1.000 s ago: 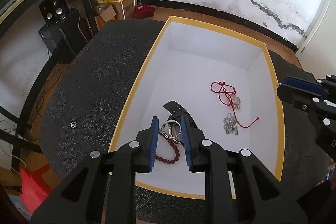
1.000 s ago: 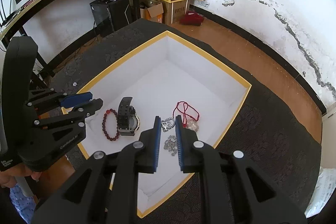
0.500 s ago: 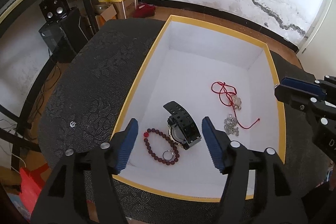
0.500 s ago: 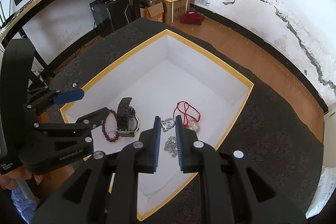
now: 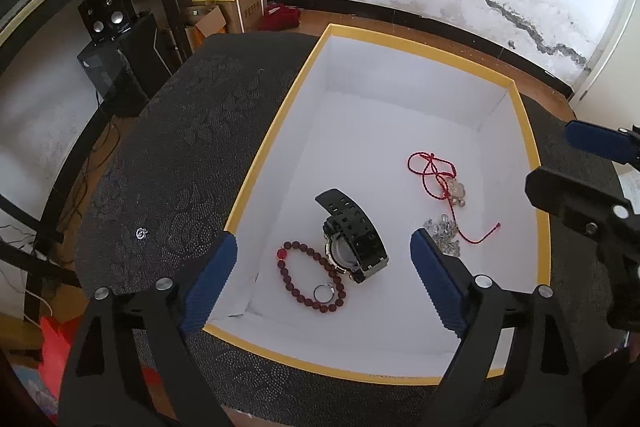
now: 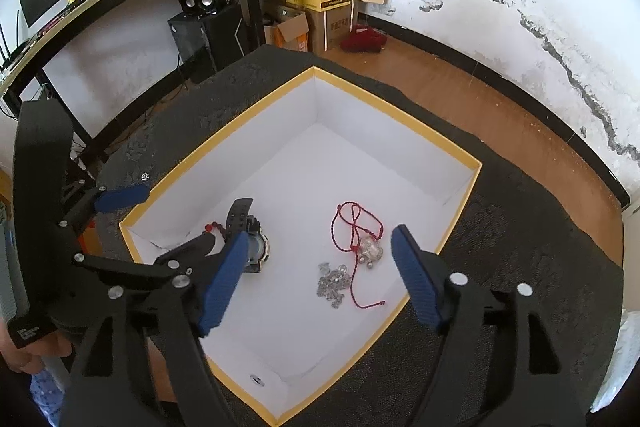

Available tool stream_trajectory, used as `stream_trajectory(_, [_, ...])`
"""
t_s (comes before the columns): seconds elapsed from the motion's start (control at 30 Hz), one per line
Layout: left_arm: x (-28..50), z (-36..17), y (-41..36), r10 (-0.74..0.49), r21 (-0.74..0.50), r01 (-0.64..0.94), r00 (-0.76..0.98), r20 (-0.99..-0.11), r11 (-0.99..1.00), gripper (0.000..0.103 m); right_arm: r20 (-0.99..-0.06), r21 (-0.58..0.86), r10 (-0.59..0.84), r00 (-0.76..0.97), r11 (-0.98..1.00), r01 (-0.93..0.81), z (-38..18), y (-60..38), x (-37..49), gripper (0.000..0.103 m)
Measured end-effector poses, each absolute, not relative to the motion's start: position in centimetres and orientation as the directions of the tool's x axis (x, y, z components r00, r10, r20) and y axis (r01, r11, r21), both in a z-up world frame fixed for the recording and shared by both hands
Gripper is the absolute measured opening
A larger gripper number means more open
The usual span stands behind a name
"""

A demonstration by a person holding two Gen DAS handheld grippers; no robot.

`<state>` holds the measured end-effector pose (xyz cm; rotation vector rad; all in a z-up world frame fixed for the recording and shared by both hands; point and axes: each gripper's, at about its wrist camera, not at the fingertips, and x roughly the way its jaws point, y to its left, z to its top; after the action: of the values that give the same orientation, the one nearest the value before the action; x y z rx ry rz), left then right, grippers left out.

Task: Organize jewelry

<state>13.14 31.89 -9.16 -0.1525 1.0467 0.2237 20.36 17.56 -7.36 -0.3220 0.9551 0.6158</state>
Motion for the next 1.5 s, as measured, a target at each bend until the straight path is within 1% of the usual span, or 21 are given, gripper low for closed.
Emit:
stream_trajectory(0.07, [13.0, -9.0, 31.8, 0.11, -0.018, -0.254, 0.479, -0.871, 0.967, 0.087, -0.833, 0.016, 0.351, 0.428, 0.788, -0.616, -7.0, 17.2, 20.2, 0.075])
stream_trajectory(0.17, [12.8, -8.6, 31.5, 0.119, -0.006, -0.25, 0.481, -0.869, 0.968, 0.091, -0.826, 0.021, 0.36, 0.434, 0.789, -0.614, -6.4, 16.4, 19.5, 0.083])
stream_trajectory(0.27, [12.5, -7.8, 30.7, 0.123, -0.001, -0.244, 0.492, -0.862, 0.97, 0.093, -0.818, 0.035, 0.37, 0.441, 0.796, -0.604, -5.4, 15.1, 18.7, 0.085])
stream_trajectory(0.3, [12.4, -7.5, 30.4, 0.125, 0.002, -0.242, 0.494, -0.861, 0.97, 0.094, -0.816, 0.032, 0.367, 0.447, 0.8, -0.599, -5.0, 14.7, 18.3, 0.089])
stream_trajectory(0.4, [12.0, -6.4, 28.9, 0.136, 0.019, -0.233, 0.499, -0.856, 0.972, 0.096, -0.807, 0.006, 0.348, 0.477, 0.813, -0.583, -3.8, 13.3, 17.1, 0.094])
stream_trajectory(0.53, [10.9, -4.5, 26.8, 0.136, 0.027, -0.218, 0.507, -0.851, 0.976, 0.096, -0.797, -0.006, 0.337, 0.501, 0.826, -0.564, -2.0, 10.8, 14.7, 0.094])
stream_trajectory(0.7, [9.0, -1.8, 23.6, 0.13, 0.035, -0.182, 0.543, -0.83, 0.983, 0.096, -0.76, -0.003, 0.333, 0.558, 0.856, -0.516, 0.6, 5.7, 11.4, 0.095])
stream_trajectory(0.83, [7.6, -0.8, 18.6, 0.075, 0.006, -0.122, 0.568, -0.82, 0.993, 0.097, -0.736, 0.005, 0.302, 0.605, 0.897, -0.442, 1.7, -0.6, 8.5, 0.096])
stream_trajectory(0.97, [7.0, -1.8, 12.9, -0.001, -0.032, -0.043, 0.582, -0.813, 0.999, 0.097, -0.732, -0.018, 0.217, 0.646, 0.941, -0.337, 0.9, -7.0, 6.4, 0.096])
stream_trajectory(1.03, [6.9, -2.7, 10.2, -0.036, -0.056, -0.015, 0.585, -0.811, 0.998, 0.097, -0.737, -0.061, 0.137, 0.662, 0.962, -0.267, -0.4, -10.2, 5.7, 0.096])
stream_trajectory(1.13, [7.2, -4.3, 7.0, -0.084, -0.089, 0.02, 0.575, -0.814, 0.996, 0.097, -0.744, -0.094, 0.058, 0.665, 0.977, -0.19, -2.4, -13.7, 5.4, 0.096])
stream_trajectory(1.2, [7.6, -5.5, 5.5, -0.093, -0.089, 0.035, 0.564, -0.82, 0.995, 0.097, -0.765, -0.063, 0.043, 0.643, 0.988, -0.141, -3.9, -16.2, 5.7, 0.096])
stream_trajectory(1.33, [8.6, -7.7, 2.8, -0.094, -0.063, 0.074, 0.557, -0.825, 0.995, 0.097, -0.772, -0.027, 0.003, 0.636, 0.999, -0.038, -6.3, -20.2, 6.5, 0.096])
stream_trajectory(1.5, [10.1, -10.3, 1.4, -0.099, -0.063, 0.083, 0.574, -0.813, 0.995, 0.097, -0.767, 0.011, -0.009, 0.641, 1.0, 0.027, -9.2, -23.1, 8.4, 0.096])
